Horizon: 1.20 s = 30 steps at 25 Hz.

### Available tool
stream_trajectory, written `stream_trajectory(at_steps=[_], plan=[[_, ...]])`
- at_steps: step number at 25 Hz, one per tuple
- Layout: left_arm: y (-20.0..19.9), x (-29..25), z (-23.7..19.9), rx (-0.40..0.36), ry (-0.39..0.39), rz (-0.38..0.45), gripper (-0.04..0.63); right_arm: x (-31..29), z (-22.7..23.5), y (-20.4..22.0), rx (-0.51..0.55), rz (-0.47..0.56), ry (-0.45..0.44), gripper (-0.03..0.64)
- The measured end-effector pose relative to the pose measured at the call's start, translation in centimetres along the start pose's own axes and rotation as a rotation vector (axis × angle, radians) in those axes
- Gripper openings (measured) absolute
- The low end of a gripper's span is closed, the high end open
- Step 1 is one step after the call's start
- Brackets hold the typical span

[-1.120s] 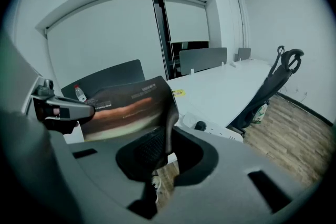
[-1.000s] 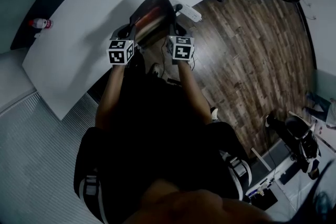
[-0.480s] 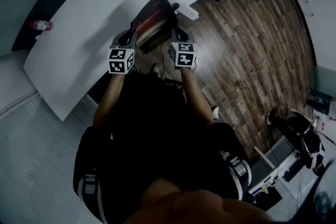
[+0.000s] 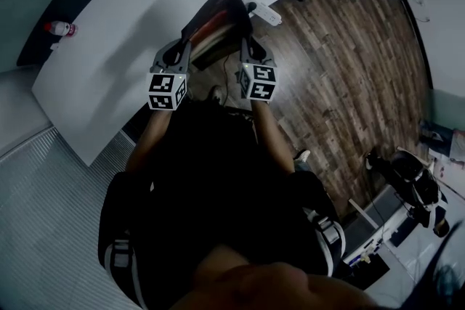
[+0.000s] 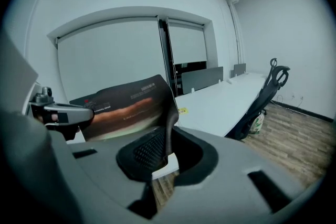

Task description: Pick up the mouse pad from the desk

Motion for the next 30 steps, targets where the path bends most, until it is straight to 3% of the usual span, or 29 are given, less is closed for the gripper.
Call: stream_trajectory(at_steps=[15,30], plan=[[-5.2,6.5,0.9,-0.043,0.074,0.225,0.028,6.8,-3.2,-5.3,-0.028,0.231,0.035,0.032],[-6.2,7.1,0.8,-0.035,0.09,0.259,0.028,7.5,-3.4,-6.2,-0.027,0.274,0.036,0.032]])
Point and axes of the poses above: the fingertips, and each gripper's own axes: x backward along the fingers, z to its right, y out of its underside, the point moved 10 cm from there along x, backward along the fingers, and after that the axes turned 9 degrees about x, right-handed, at the moved point
